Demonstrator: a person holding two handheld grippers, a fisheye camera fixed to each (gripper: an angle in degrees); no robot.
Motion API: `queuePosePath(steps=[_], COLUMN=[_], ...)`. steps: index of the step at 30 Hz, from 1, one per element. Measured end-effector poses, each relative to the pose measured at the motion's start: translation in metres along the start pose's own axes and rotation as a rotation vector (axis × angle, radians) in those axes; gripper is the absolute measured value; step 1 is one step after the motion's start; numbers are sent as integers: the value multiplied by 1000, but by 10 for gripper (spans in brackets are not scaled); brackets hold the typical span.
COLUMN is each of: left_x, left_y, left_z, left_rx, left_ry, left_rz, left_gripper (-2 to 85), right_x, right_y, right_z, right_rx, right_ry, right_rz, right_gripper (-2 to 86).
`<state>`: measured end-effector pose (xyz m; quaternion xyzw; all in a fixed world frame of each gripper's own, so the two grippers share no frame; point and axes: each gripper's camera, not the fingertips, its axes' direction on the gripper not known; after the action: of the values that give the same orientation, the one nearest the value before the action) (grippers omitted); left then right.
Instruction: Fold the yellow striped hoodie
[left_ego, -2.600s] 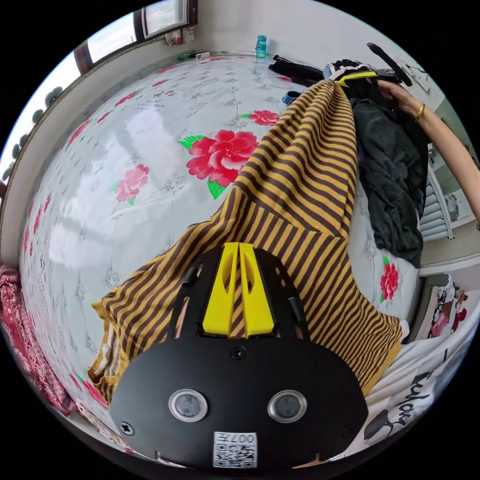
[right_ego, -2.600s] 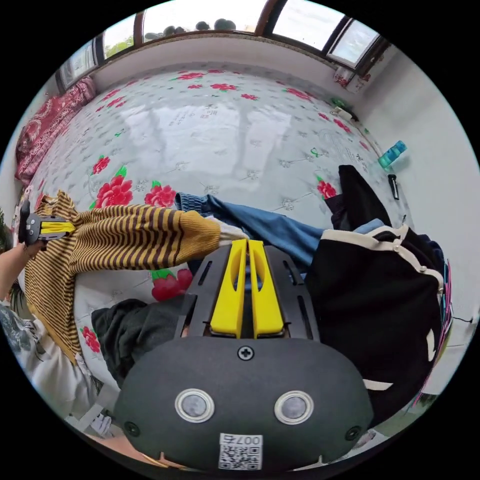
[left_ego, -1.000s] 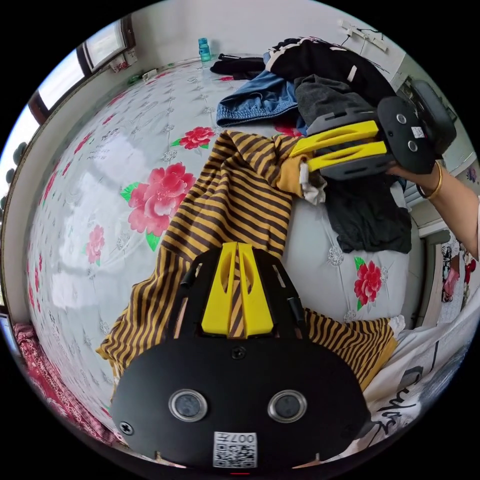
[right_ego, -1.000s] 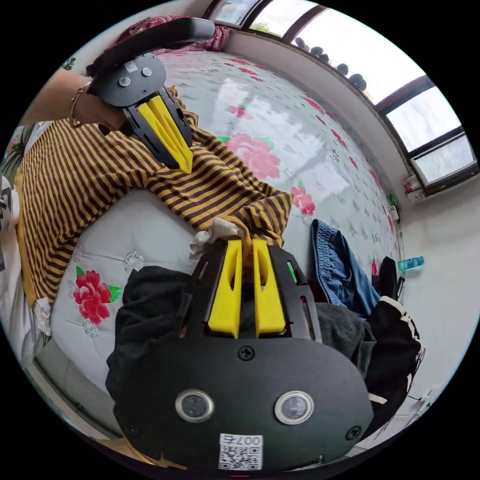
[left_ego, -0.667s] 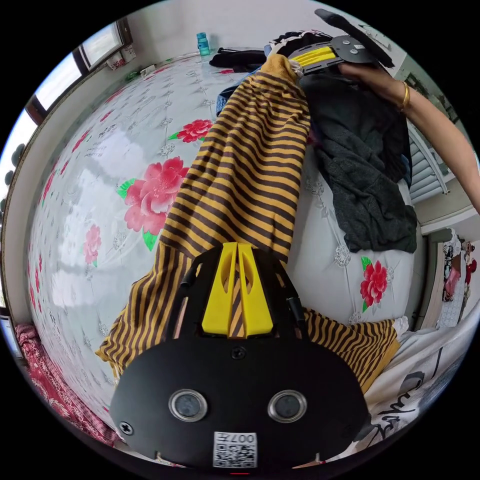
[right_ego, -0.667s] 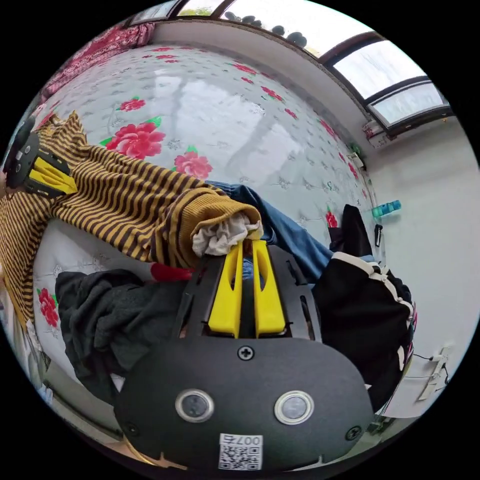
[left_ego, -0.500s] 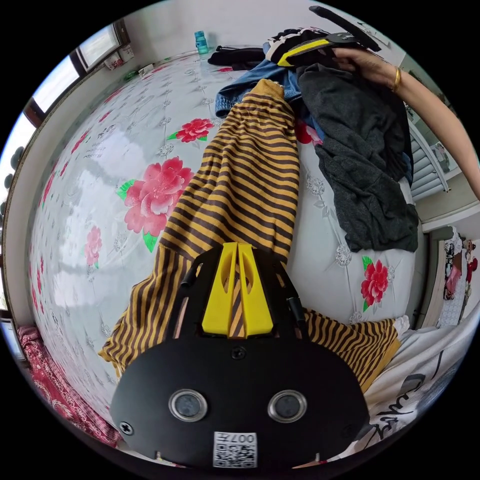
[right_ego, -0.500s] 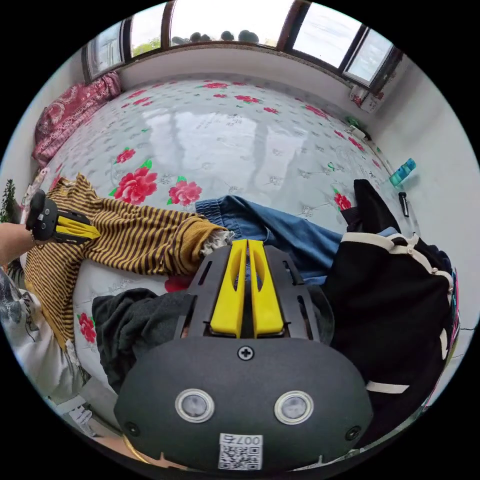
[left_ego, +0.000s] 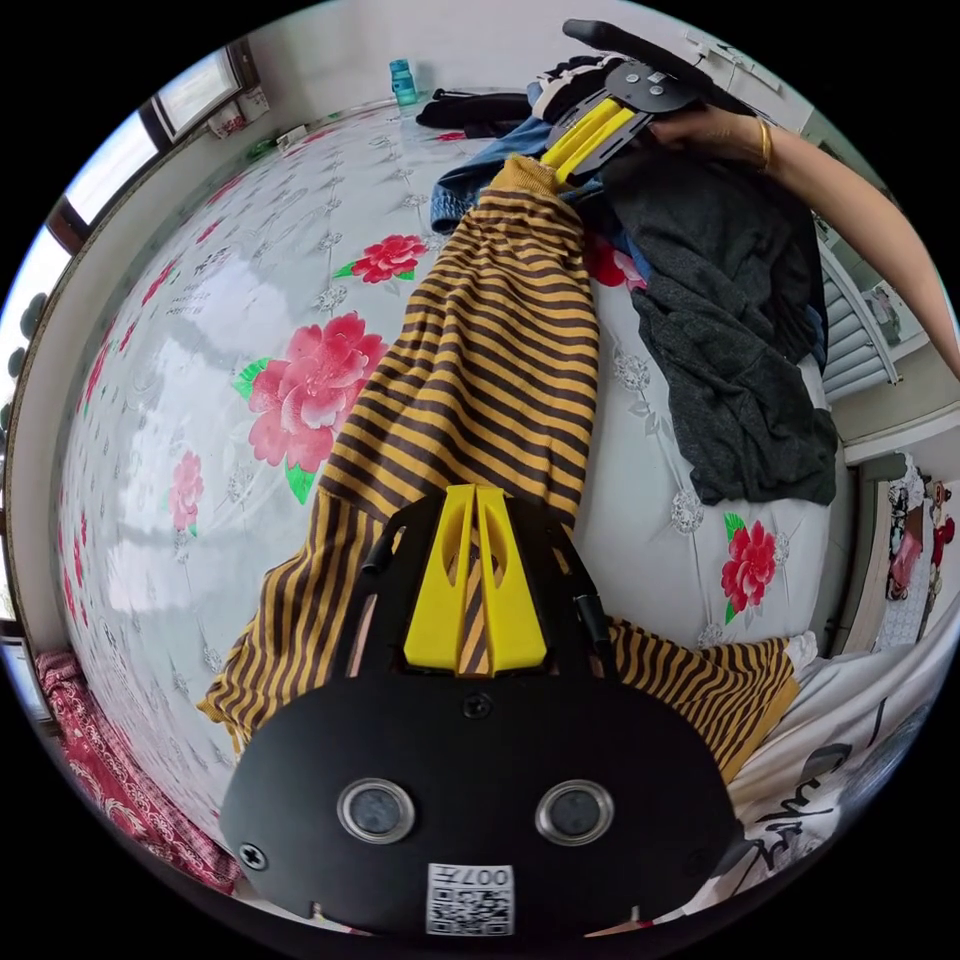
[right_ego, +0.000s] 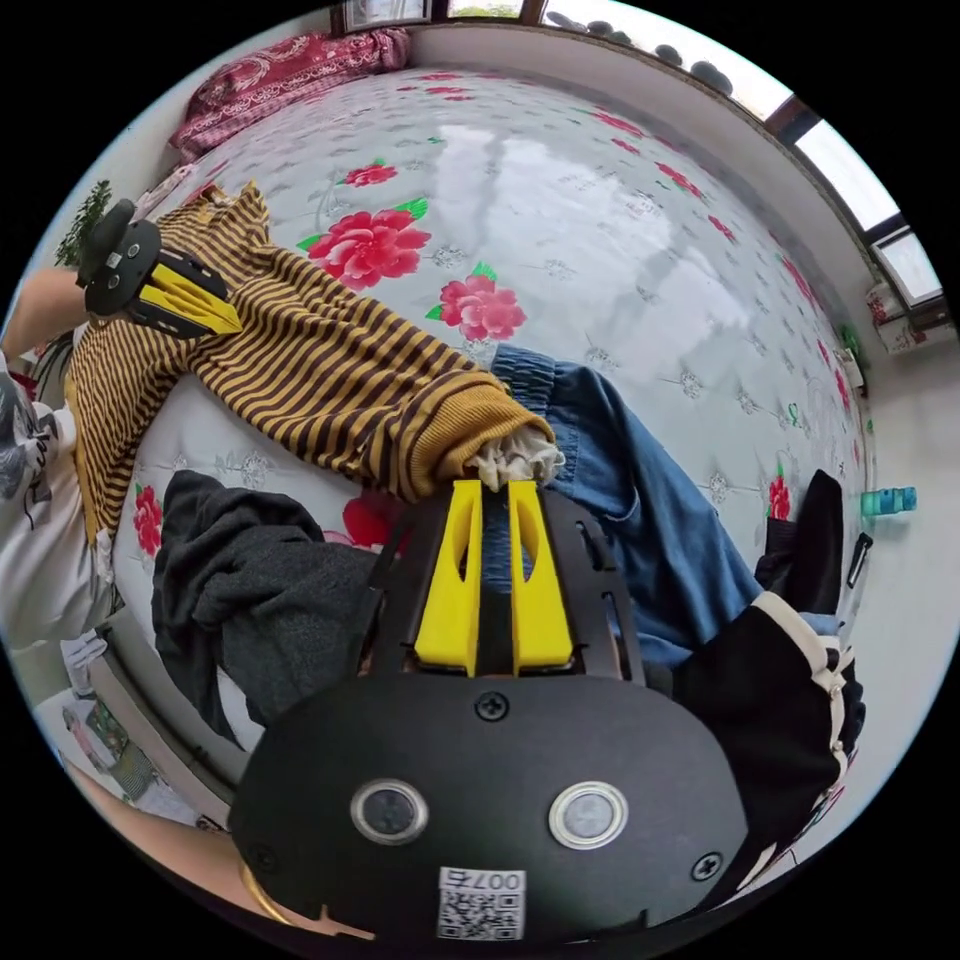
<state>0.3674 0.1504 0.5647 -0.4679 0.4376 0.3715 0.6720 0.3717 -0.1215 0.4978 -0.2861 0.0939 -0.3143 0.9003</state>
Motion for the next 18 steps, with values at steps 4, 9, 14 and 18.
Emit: queuePosePath(steps=[4,9,14,18], left_x=[1,4,7,11], left_y=[-2,-8,-16,-25], left_z=[-3,-7,-13,-32], left_rx=[3,8,-8,28], left_ry=[-1,-8,-11,-15], left_rz=[-6,2,2,22], left_gripper=[-10,-10,-10,-10], right_x=[14,43,53,73], right_y=[6,36,72,86], right_z=[-12,-30,-36,-41], right_rx=[-35,-94,2,61], right_ry=[30,172,3,-70], right_rz=[-30,28,78,157], right_gripper=[1,0,21,56])
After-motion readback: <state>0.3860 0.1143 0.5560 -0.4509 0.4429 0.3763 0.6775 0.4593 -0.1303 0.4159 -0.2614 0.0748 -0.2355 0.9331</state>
